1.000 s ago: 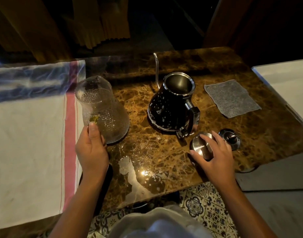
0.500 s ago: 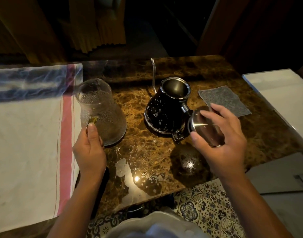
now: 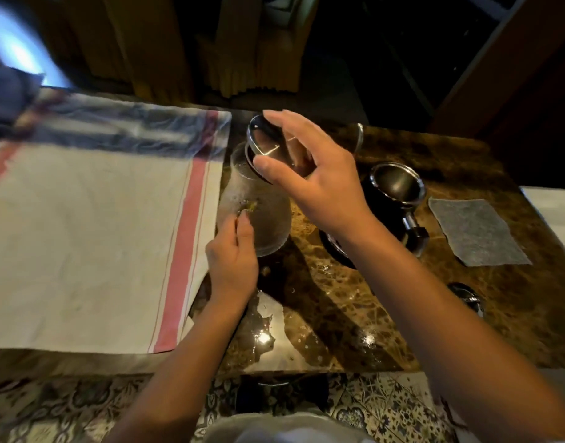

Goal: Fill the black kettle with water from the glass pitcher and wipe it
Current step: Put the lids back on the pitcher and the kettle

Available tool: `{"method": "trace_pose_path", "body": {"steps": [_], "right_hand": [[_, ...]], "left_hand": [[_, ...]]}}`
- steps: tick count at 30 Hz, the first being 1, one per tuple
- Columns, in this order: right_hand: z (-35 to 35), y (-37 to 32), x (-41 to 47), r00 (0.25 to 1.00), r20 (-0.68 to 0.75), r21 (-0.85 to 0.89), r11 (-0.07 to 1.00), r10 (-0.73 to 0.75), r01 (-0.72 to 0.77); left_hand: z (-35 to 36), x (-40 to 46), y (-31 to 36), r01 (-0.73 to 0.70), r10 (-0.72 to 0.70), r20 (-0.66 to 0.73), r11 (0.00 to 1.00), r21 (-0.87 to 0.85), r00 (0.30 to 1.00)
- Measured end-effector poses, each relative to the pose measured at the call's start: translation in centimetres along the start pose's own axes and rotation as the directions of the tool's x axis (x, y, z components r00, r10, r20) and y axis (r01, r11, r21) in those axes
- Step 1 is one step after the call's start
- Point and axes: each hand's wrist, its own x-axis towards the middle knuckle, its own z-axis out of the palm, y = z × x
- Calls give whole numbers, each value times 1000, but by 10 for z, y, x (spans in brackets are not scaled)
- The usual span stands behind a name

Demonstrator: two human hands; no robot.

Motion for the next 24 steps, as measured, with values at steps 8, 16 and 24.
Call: {"method": "trace_pose_path", "body": {"steps": [8, 16, 24], "right_hand": [[22, 9, 20, 997, 62, -135, 989, -53, 61], [21, 8, 22, 996, 91, -115, 993, -7, 17], [25, 13, 28, 980, 194, -154, 988, 40, -10]], "left_hand": [[3, 1, -1, 0, 0, 6, 1000, -11, 1000], [3, 1, 0, 3, -3, 31, 1000, -9, 1000], [4, 0, -1, 0, 2, 46, 999, -44, 999]]}}
